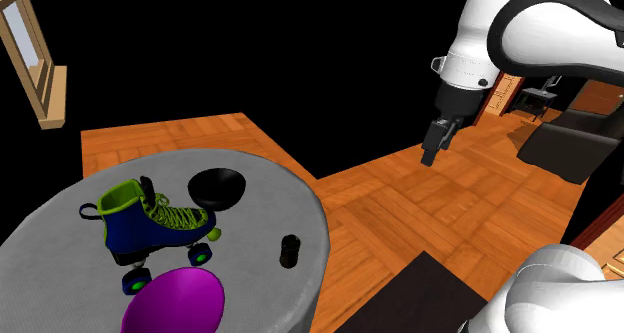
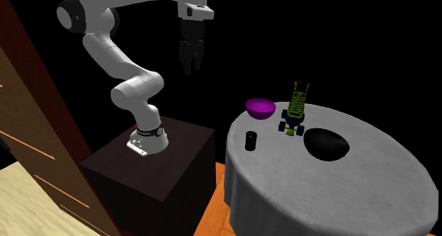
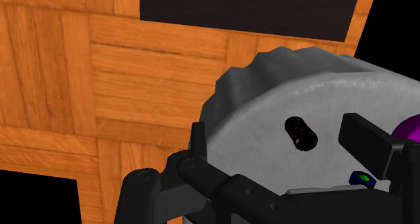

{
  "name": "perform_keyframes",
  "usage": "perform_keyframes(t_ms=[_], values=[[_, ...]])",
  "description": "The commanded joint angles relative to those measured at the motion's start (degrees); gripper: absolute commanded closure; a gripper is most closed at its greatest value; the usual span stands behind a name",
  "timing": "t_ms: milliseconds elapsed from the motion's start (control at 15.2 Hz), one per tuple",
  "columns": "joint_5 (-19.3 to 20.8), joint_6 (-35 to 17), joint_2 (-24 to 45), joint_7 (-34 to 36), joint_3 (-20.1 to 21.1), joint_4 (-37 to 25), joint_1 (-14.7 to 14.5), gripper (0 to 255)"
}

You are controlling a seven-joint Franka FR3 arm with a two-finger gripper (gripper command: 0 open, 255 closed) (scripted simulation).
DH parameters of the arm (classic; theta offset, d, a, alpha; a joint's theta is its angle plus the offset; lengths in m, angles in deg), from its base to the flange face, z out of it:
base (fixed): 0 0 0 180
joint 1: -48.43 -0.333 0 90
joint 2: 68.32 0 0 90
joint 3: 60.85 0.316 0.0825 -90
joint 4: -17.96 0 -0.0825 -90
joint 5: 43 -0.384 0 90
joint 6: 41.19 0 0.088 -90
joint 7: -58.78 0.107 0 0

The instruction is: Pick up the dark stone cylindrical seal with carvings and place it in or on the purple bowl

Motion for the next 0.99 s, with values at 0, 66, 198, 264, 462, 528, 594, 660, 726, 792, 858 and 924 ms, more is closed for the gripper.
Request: perform_keyframes(t_ms=[0,66,198,264,462,528,594,660,726,792,858,924], values=[[0.00,0.00,0.00,0.00,0.00,0.00,0.00,0],[-0.50,-1.75,0.50,0.75,0.48,1.29,-0.16,0],[-1.48,-5.32,1.76,2.22,1.46,3.67,-0.49,0],[-1.96,-7.13,2.51,2.94,1.97,4.76,-0.64,0],[-3.31,-12.69,5.30,5.07,3.52,7.59,-1.15,0],[-3.73,-14.57,6.40,5.77,4.06,8.38,-1.30,0],[-4.13,-16.47,7.59,6.46,4.61,9.10,-1.45,0],[-4.51,-18.39,8.86,7.15,5.15,9.74,-1.61,0],[-4.86,-20.31,10.23,7.85,5.70,10.30,-1.76,0],[-5.18,-22.24,11.67,8.54,6.25,10.78,-1.90,0],[-5.48,-24.18,13.20,9.24,6.81,11.18,-2.02,0],[-5.74,-26.11,14.81,9.94,7.37,11.49,-2.14,0]])
